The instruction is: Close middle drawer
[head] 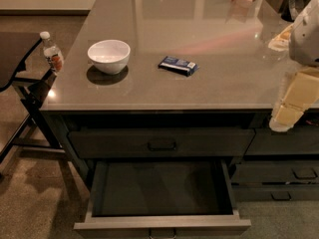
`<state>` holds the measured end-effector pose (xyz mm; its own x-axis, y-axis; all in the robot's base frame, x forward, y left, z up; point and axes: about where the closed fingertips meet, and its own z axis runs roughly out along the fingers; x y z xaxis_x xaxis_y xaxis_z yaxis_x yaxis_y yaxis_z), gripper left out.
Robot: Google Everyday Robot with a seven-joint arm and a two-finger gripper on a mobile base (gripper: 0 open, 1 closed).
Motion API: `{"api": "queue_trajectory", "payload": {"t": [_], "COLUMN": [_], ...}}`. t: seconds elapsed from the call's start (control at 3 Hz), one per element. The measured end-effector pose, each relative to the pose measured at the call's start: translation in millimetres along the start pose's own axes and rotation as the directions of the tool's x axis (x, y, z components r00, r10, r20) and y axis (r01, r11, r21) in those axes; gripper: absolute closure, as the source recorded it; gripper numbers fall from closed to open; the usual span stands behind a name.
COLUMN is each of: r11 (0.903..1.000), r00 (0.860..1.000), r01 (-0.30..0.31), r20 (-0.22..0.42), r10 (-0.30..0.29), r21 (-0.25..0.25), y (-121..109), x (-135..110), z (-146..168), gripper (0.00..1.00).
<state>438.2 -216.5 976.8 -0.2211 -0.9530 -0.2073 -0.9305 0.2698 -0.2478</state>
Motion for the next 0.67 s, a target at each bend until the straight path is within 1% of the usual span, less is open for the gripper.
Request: {"api": "queue_trajectory", "payload": {"t": [0.33, 0.67], "r11": [1.0000, 0.9999], "r00": [1.000, 1.000], "r01": [0.000, -0.006], "r20": [0.000, 0.011], "r10": [0.000, 0.006], "r21": [0.000, -0.011], "y": [0.0, 8.6], "x": [0.0, 3.3], "z": [0.0, 10.0], "gripper": [0.00, 0.17]}}
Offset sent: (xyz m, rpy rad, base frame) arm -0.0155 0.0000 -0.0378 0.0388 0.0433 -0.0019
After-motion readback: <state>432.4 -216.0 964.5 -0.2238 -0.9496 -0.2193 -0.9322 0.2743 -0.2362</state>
